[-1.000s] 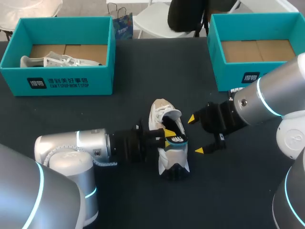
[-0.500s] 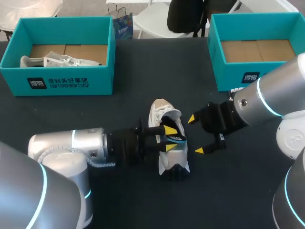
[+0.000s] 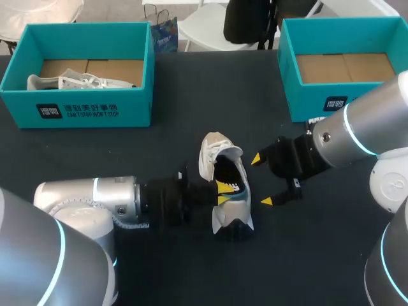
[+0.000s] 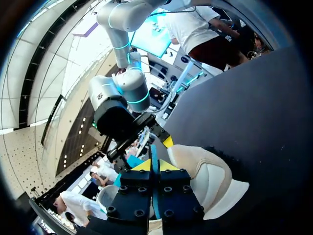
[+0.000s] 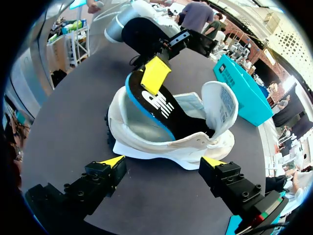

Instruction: Take the shoe out of the shoebox, open the shoe tongue, remove and reinsert the insole, then place the shoe into the shoebox

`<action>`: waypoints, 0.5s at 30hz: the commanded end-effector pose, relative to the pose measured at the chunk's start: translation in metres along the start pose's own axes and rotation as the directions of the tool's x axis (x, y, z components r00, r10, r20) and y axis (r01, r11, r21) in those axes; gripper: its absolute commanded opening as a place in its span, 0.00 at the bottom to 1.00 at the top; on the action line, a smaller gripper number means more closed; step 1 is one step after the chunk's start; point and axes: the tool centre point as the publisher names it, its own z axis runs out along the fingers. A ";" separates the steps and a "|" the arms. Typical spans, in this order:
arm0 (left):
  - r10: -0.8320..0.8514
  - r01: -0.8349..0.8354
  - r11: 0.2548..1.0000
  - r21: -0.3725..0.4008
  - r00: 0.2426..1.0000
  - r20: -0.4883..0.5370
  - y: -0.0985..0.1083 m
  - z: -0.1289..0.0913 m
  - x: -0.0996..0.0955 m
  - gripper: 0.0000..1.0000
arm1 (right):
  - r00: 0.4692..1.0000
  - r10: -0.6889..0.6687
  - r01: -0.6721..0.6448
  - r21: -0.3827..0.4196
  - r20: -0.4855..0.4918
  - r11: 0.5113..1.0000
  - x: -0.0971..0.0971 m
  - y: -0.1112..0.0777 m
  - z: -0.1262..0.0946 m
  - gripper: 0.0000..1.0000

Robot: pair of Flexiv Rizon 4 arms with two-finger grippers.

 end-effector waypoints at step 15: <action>-0.036 0.036 0.999 0.008 0.999 -0.036 0.019 0.005 -0.001 0.20 | 1.000 0.000 0.000 0.001 0.002 1.000 0.001 0.001 0.001 1.00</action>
